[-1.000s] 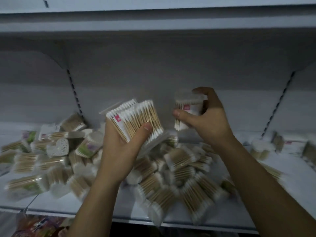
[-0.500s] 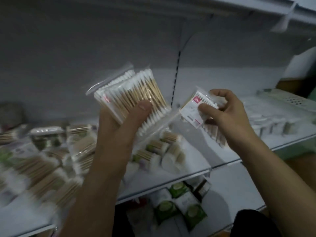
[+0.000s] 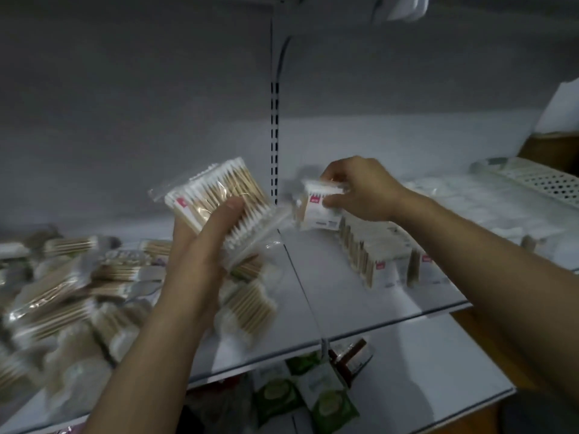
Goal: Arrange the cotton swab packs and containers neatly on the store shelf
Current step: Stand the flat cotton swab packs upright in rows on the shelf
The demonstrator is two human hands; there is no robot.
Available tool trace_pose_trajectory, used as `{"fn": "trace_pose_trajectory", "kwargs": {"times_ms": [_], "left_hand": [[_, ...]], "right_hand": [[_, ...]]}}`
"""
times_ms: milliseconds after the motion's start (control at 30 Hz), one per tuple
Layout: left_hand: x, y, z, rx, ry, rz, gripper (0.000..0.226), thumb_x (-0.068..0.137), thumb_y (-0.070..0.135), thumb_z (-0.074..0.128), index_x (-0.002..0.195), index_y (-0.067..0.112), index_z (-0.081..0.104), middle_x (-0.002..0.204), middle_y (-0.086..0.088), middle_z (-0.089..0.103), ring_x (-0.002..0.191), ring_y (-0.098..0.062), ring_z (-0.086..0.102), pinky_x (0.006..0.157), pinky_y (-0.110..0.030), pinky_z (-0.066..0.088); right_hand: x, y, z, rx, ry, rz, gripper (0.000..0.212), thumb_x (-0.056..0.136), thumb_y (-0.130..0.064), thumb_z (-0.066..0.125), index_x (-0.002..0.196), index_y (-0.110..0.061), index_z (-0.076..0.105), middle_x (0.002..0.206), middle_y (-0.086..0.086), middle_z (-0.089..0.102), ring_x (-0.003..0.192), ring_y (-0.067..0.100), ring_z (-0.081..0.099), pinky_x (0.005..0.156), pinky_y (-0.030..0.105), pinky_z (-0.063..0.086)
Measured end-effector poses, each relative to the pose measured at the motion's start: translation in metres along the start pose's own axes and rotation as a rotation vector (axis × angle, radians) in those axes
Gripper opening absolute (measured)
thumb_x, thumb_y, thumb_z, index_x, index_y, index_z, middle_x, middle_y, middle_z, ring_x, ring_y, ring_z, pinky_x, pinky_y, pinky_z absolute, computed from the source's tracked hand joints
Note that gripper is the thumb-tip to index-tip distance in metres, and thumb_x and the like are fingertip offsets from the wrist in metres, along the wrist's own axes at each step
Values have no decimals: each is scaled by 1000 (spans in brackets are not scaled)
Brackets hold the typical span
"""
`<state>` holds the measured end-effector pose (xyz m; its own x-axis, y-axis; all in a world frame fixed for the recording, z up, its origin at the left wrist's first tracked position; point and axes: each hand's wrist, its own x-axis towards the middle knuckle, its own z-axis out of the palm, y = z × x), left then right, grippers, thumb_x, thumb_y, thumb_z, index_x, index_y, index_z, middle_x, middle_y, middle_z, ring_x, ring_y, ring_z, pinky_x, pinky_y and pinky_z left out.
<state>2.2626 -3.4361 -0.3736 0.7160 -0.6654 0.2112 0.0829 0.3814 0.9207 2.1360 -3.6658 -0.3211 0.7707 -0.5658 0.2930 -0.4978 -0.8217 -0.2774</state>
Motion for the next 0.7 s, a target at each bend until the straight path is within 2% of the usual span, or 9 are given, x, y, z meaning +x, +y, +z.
{"fn": "trace_pose_trajectory", "kwargs": {"times_ms": [100, 167, 267, 400, 600, 700], "left_hand": [[7, -7, 3, 46, 8, -13, 24, 81, 33, 76, 104, 30, 69, 102, -3, 78, 93, -24, 75, 81, -46, 56], [11, -8, 6, 89, 7, -27, 32, 81, 35, 79, 110, 29, 68, 107, -5, 78, 98, -28, 75, 82, -48, 58], [17, -7, 9, 137, 34, -35, 51, 78, 40, 81, 124, 30, 62, 110, 2, 77, 100, -22, 76, 84, -47, 59], [22, -7, 14, 170, 29, -29, 52, 78, 44, 74, 127, 34, 59, 114, 4, 76, 103, -22, 75, 91, -54, 58], [11, -12, 23, 198, 51, -6, 59, 70, 52, 80, 124, 36, 62, 117, 2, 76, 108, -27, 73, 100, -60, 52], [8, -15, 26, 204, 47, -16, 55, 73, 49, 80, 123, 33, 62, 116, -1, 76, 105, -28, 74, 97, -60, 54]], "right_hand": [[28, 9, 15, -163, -114, -115, 27, 84, -26, 79, 107, -14, 72, 105, 4, 69, 88, 20, 57, 75, 32, 46], [39, 17, 26, -196, -138, -130, 28, 82, -29, 80, 104, -13, 71, 102, 4, 66, 88, 20, 56, 77, 35, 49], [48, 30, 36, -201, -151, -136, 32, 80, -31, 82, 104, -14, 67, 100, 1, 63, 89, 20, 54, 77, 33, 47], [52, 40, 41, -274, -159, -199, 33, 81, -30, 81, 107, -19, 63, 96, -7, 53, 90, 15, 46, 76, 29, 37], [54, 37, 42, -335, -160, -287, 20, 85, -22, 78, 92, -22, 59, 91, -7, 59, 88, 17, 55, 73, 29, 38], [56, 41, 47, -359, -168, -272, 24, 87, -24, 76, 87, -26, 52, 89, -8, 55, 87, 17, 51, 75, 28, 34]]}}
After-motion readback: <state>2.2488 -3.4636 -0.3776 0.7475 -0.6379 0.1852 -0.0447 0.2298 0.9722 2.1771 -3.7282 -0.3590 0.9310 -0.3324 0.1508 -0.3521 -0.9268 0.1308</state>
